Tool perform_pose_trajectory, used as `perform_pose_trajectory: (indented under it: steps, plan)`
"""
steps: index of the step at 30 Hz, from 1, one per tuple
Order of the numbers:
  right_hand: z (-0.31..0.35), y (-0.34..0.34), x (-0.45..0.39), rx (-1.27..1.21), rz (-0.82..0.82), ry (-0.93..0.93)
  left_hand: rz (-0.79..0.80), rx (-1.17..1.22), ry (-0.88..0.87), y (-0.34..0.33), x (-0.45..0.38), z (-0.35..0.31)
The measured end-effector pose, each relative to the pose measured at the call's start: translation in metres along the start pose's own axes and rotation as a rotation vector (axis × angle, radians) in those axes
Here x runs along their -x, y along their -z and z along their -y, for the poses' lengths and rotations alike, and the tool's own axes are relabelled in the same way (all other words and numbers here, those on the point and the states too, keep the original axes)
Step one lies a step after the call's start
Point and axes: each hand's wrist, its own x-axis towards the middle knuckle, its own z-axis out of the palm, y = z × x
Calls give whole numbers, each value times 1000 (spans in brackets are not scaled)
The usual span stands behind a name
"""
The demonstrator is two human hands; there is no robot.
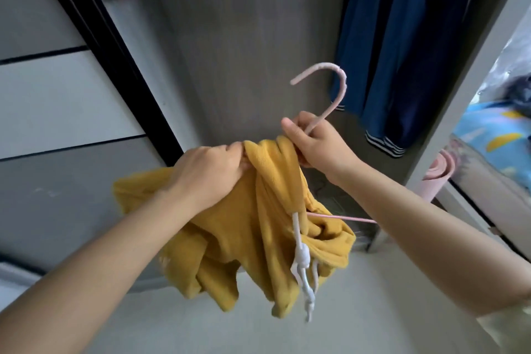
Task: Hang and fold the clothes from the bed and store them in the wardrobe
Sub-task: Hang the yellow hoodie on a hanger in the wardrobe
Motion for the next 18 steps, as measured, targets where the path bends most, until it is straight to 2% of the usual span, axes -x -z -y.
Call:
perform_pose_trajectory:
  steps: [4, 5, 6, 7, 9, 10, 15, 16, 18]
  plan:
    - [-5, 20, 4, 282, -402, 472, -38, 193, 353, -7, -4, 17]
    - [-13, 21, 9, 295, -398, 533, -36, 198, 402, -6, -6, 20]
    - [-25, 18, 15, 287, -289, 520, -30, 201, 447, -2, -9, 22]
    - [-38, 12, 19, 290, -105, 433, -29, 208, 472, 1, -13, 23]
    - [-61, -10, 21, 377, 302, 158, -38, 212, 490, 7, -18, 27]
    - [-74, -18, 20, 429, 406, 50, -39, 210, 488, 9, -23, 28]
    - [-100, -28, 10, 620, 681, -161, -116, 245, 585, 26, -12, 53]
    - [-104, -20, 6, 704, 706, -177, -131, 254, 592, 27, -7, 60]
    - [-109, 0, -8, 949, 620, -123, -116, 266, 595, 27, 6, 72]
